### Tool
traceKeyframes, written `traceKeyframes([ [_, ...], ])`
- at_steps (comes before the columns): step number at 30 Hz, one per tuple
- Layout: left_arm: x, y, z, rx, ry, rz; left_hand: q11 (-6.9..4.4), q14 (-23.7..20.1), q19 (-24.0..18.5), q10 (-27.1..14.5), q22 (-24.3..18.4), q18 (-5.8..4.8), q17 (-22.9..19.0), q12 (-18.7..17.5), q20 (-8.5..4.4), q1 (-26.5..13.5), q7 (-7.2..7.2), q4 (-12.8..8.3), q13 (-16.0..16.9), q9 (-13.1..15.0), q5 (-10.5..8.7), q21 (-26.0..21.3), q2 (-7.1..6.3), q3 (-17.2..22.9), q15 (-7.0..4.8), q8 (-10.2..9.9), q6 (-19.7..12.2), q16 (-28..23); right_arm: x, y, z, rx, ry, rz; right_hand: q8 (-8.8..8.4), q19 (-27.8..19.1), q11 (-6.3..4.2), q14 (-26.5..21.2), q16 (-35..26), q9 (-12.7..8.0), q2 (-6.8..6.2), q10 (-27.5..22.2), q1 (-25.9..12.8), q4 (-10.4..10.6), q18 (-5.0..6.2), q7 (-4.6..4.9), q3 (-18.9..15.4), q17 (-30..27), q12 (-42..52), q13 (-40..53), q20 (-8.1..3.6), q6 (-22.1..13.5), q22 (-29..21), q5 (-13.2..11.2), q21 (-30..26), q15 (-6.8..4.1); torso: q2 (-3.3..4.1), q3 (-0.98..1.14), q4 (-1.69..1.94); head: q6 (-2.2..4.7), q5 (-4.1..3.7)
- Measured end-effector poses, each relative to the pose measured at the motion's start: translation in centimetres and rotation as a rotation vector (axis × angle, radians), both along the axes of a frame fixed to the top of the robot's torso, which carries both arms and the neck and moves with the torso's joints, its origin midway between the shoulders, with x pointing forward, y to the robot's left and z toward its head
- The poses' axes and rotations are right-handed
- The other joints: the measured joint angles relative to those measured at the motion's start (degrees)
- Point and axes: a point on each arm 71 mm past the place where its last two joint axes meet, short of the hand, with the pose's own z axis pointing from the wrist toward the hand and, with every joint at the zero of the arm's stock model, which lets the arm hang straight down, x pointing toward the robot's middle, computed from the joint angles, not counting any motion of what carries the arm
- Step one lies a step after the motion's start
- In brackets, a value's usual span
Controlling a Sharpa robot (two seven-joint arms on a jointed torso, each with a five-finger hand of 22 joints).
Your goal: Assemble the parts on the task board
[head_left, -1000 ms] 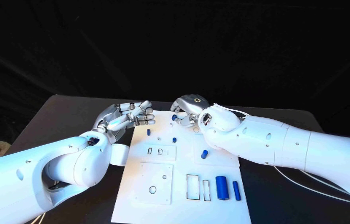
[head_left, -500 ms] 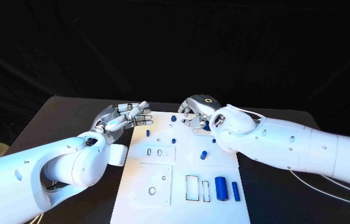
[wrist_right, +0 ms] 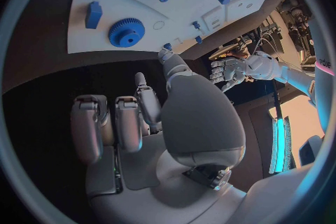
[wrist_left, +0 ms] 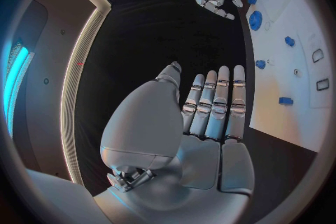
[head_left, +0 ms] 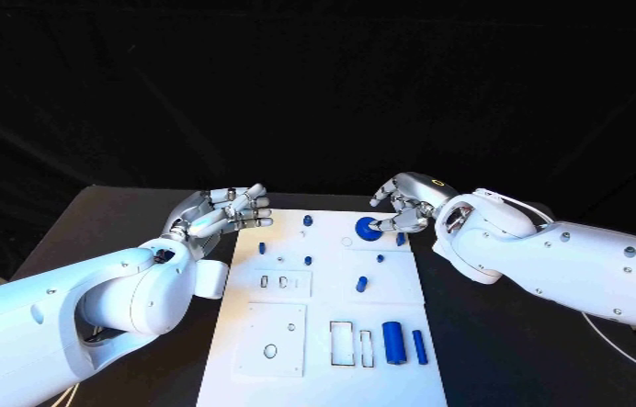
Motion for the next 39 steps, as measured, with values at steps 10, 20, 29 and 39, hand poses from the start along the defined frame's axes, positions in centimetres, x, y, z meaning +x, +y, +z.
traceKeyframes([
  [10, 0.2, -0.1, -0.1, -0.002, 0.004, -0.005, 0.00, 0.0, 0.0, 0.0, 0.0, -0.01, 0.1, 0.0, 0.00, 0.0, 0.00, 0.0, 0.0, 0.0, 0.00, 0.0, 0.00, 0.0, 0.00, -0.2, 0.0, 0.0, 1.4, -1.0, -1.2, -0.011, 0.081, -0.065, 1.30, 0.0, 0.69, 0.0, 2.7, 0.5, 0.40, 2.3, 1.4, 2.2, 0.00, 0.37, -2.9, 0.0, 6.4, 1.3, 0.42, -1.5, 0.0, 0.2, 0.8, 0.56, -0.27, 0.21, -0.04, -0.27, -0.07],
  [20, 0.2, -0.1, -0.2, -0.003, 0.007, -0.008, 0.00, 0.0, 0.0, 0.0, 0.0, 0.00, 0.0, 0.0, 0.00, 0.0, 0.00, 0.0, 0.0, 0.0, 0.00, 0.0, 0.00, 0.0, 0.00, -0.2, 0.0, 0.0, 2.0, -0.1, -2.4, -0.027, 0.118, -0.067, 1.74, 0.0, 0.93, 0.0, 3.1, 0.6, 0.70, 2.9, 2.1, 2.7, 0.00, 0.51, -3.4, 0.0, 7.5, 1.3, 0.42, -2.1, 0.0, 0.6, 1.2, 0.55, -0.29, 0.18, -0.02, -0.68, 0.09],
  [29, 0.1, -0.2, -0.1, -0.005, 0.008, -0.012, 0.00, 0.0, 0.0, 0.0, 0.0, 0.00, 0.0, 0.0, 0.00, 0.0, 0.00, 0.0, 0.0, 0.0, 0.00, 0.0, 0.00, 0.0, 0.00, -0.2, 0.0, -0.2, 2.5, 0.5, -2.8, -0.039, 0.134, -0.067, 1.96, 0.0, 0.73, 0.0, 3.1, 0.7, 0.93, 3.1, 2.3, 2.7, 0.01, 0.51, -3.4, 0.0, 7.7, 1.3, 0.41, -2.1, 0.0, 0.8, 1.3, 0.55, -0.32, 0.17, -0.07, -0.85, 0.08],
  [39, 0.1, -0.2, -0.1, -0.006, 0.009, -0.015, 0.00, 0.0, 0.0, 0.0, 0.0, 0.00, 0.0, 0.0, 0.00, 0.0, 0.00, 0.0, 0.0, 0.0, 0.00, 0.0, 0.00, 0.0, 0.00, -0.2, 0.0, -0.2, 3.1, 1.0, -3.2, -0.052, 0.140, -0.070, 2.20, 0.0, 0.93, -0.1, 3.3, 0.7, 1.22, 3.3, 3.1, 2.7, -0.88, 0.69, -3.4, 0.0, 8.0, 1.2, 0.82, -2.3, 0.0, 0.8, 1.6, 0.82, -0.33, 0.18, -0.04, -1.10, 0.07],
])
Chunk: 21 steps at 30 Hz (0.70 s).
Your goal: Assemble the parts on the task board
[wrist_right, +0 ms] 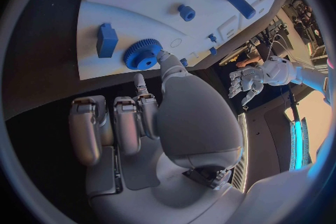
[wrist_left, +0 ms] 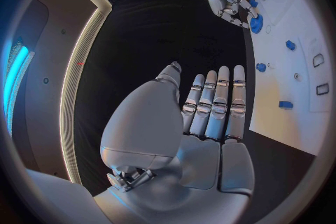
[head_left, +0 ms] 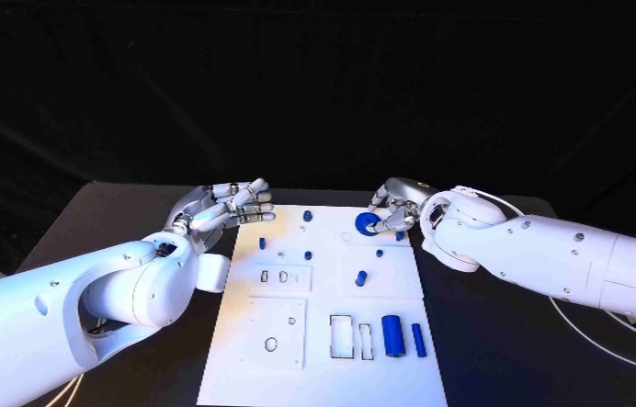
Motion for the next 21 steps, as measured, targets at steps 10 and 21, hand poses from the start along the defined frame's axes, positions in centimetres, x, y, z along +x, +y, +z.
traceKeyframes([
  [10, 0.01, 0.02, -0.01, 0.000, 0.001, 0.000, 0.00, 0.0, 0.0, 0.0, 0.0, 0.00, 0.0, 0.0, 0.00, 0.0, 0.00, 0.0, 0.0, 0.0, 0.00, 0.0, 0.00, 0.0, 0.00, 0.0, 0.0, 0.0, 0.18, 0.20, -0.57, -0.025, -0.001, 0.003, 0.24, 0.0, 0.00, 0.1, 0.0, 0.1, 0.23, 0.0, 0.2, 0.0, 0.00, 0.00, 0.0, 0.0, 0.4, 0.0, 0.00, 0.0, 0.0, 0.0, 0.0, 0.14, 0.01, 0.03, -0.02, -0.46, 0.20],
  [21, 0.02, 0.02, -0.02, 0.000, 0.003, -0.001, 0.00, 0.0, 0.0, 0.0, 0.0, 0.00, 0.0, 0.0, 0.00, 0.0, 0.00, 0.0, 0.0, 0.0, 0.00, 0.0, 0.00, 0.0, 0.00, 0.0, 0.0, 0.0, 0.22, 0.29, -0.60, -0.038, -0.010, 0.009, 1.58, 0.0, 0.00, 0.1, 0.2, 0.5, 1.65, 0.0, 1.6, -0.1, 0.00, -0.42, 0.1, 0.0, 1.3, 0.0, 0.00, 0.9, 0.0, -0.5, 0.3, 0.13, 0.01, 0.05, -0.06, -0.72, 0.30],
])
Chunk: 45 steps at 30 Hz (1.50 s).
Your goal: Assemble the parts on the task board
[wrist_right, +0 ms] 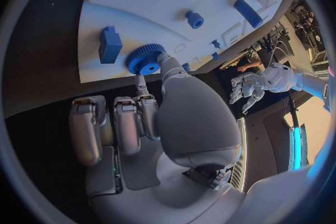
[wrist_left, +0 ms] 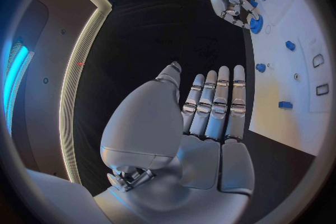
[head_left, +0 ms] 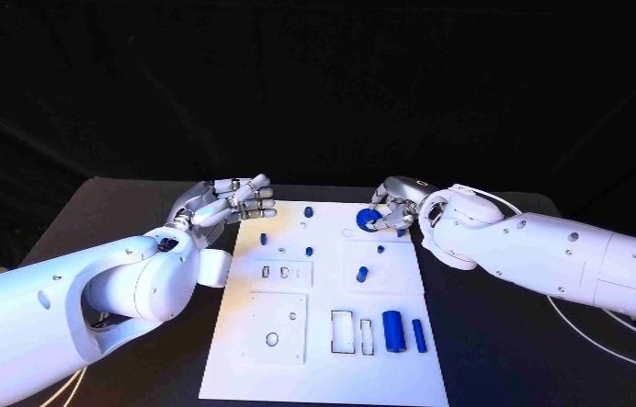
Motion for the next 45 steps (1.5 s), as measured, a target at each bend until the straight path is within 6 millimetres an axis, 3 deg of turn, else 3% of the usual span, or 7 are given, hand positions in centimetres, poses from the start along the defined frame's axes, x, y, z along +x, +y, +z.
traceKeyframes([
  [5, 0.0, 0.0, 0.0, 0.000, 0.001, 0.000, 0.00, 0.0, 0.0, 0.0, 0.0, 0.00, 0.0, 0.0, 0.00, 0.0, 0.00, 0.0, 0.0, 0.0, 0.00, 0.0, 0.00, 0.0, 0.00, 0.0, 0.0, 0.0, 0.0, 0.1, 0.0, -0.003, -0.008, 0.004, 1.32, 0.0, -0.82, 0.0, 0.1, 0.3, 1.16, 0.2, 1.2, -0.3, 0.00, -0.58, 1.8, 0.0, 0.8, 0.0, 0.00, 2.6, 0.0, -3.4, 0.4, -0.06, 0.00, 0.00, 0.00, -0.05, -0.03],
  [8, 0.0, 0.0, 0.0, 0.000, 0.001, 0.000, 0.00, 0.0, 0.0, 0.0, 0.0, -0.01, 0.0, 0.0, 0.00, 0.0, 0.00, 0.0, 0.0, 0.0, 0.00, 0.0, 0.00, 0.0, 0.00, 0.0, 0.0, 0.0, -0.1, 0.3, 0.1, -0.005, -0.023, 0.009, 2.17, -0.1, -1.47, 0.0, 0.3, 0.5, 1.53, 0.4, 1.5, -0.8, 0.01, -0.51, 3.2, 0.0, 1.7, 0.0, -0.38, 3.6, 0.0, -5.4, 0.9, -0.84, -0.01, -0.01, 0.01, -0.10, -0.08],
  [12, 0.0, 0.0, 0.0, 0.000, 0.002, -0.001, 0.00, 0.0, 0.0, 0.0, 0.0, 0.00, 0.0, 0.0, 0.00, 0.0, 0.00, 0.0, 0.0, 0.0, 0.00, 0.0, 0.00, 0.0, 0.00, 0.0, 0.0, 0.0, -0.3, 0.5, 0.0, -0.005, -0.052, 0.015, 2.44, 0.0, -1.96, 0.0, 0.3, 0.4, 1.67, 0.3, 2.2, -1.1, 0.01, -0.21, 4.5, 0.0, 2.2, 0.0, -0.64, 3.9, 0.0, -5.6, 1.2, -1.26, -0.02, -0.01, 0.01, -0.11, -0.10],
  [22, 0.0, 0.0, 0.0, 0.001, 0.003, -0.001, 0.00, 0.0, 0.0, 0.0, 0.0, 0.00, 0.0, 0.0, 0.00, 0.0, 0.00, 0.0, 0.0, 0.0, 0.00, 0.0, 0.00, 0.0, 0.00, 0.0, 0.0, 0.0, -1.6, 1.9, 0.7, 0.013, -0.138, 0.057, 2.44, 0.0, -1.95, 0.0, 0.2, 0.4, 1.60, 0.3, 3.3, -0.9, 0.01, -0.11, 5.5, 0.0, 2.2, 0.0, -1.05, 4.0, 0.0, -5.9, 1.2, -1.26, -0.09, -0.01, 0.04, 0.16, 0.18],
  [36, 0.1, 0.0, -0.1, 0.001, 0.004, 0.001, 0.00, -0.2, 0.0, 0.0, 0.0, -0.01, 0.0, -0.3, 0.00, 0.2, 0.00, 0.0, 0.0, 0.0, 0.00, 0.0, 0.23, 0.0, 0.21, -0.2, 0.0, -0.3, -3.2, 9.5, 2.2, 0.026, -0.234, 0.218, 2.10, 0.0, -1.95, 0.0, 0.2, 0.4, 1.26, 0.3, 2.9, -0.5, 0.01, -0.13, 6.3, 0.0, 2.2, 0.0, -1.05, 4.0, 0.0, -5.2, 1.2, -1.25, -0.08, -0.09, 0.13, 0.62, 0.66],
  [45, 0.1, -0.1, -0.1, 0.000, 0.004, -0.003, 0.00, -0.2, 0.0, 0.0, 0.0, 0.00, 0.0, -0.3, 0.00, 0.2, 0.00, 0.0, 0.0, 0.0, 0.00, 0.0, 0.23, 0.0, 0.21, -0.2, 0.0, -0.3, -2.6, 12.2, 1.5, 0.003, -0.252, 0.241, 1.67, 0.0, -1.95, 0.0, 0.2, 0.4, 1.18, 0.3, 2.9, -0.4, 0.01, -0.14, 6.9, 0.0, 2.2, 0.0, -1.05, 4.0, 0.0, -5.2, 1.2, -1.25, 0.02, -0.09, 0.23, 0.47, 0.89],
])
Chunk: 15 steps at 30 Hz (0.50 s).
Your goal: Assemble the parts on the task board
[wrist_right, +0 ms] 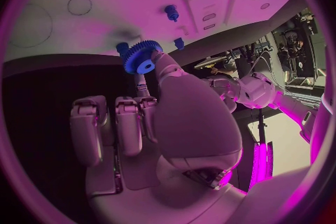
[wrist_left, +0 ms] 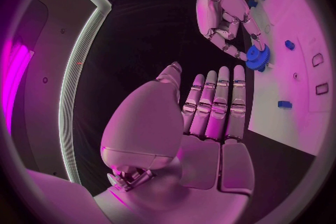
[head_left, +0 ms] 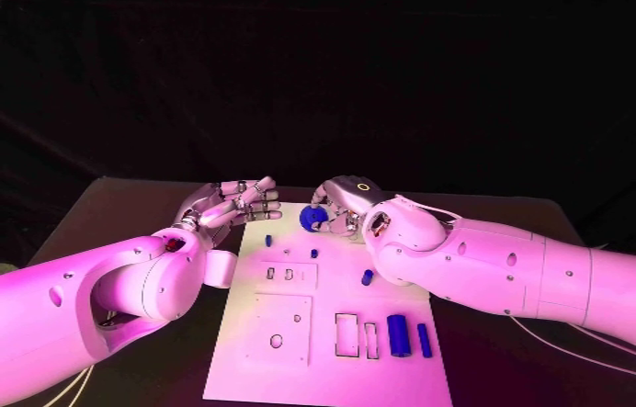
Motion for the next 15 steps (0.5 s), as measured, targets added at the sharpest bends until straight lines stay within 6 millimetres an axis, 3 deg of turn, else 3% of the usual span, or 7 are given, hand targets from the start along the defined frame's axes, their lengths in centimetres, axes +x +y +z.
traceKeyframes([
  [15, 0.0, -0.1, 0.0, 0.000, 0.000, -0.002, 0.00, 0.0, 0.0, 0.0, 0.0, 0.01, 0.0, 0.0, 0.00, 0.0, 0.00, 0.0, 0.0, 0.0, 0.00, 0.0, 0.00, 0.0, 0.00, 0.0, 0.0, 0.0, 0.4, 1.3, -1.4, -0.038, 0.019, 0.000, -0.49, 0.0, 0.00, 0.0, 0.0, 0.0, -0.39, 0.0, -0.8, 0.3, 0.00, -0.10, 0.3, 0.0, 0.0, 0.0, 0.00, -0.1, 0.0, 0.0, 0.0, 0.00, 0.03, 0.12, -0.13, -0.48, 0.57],
])
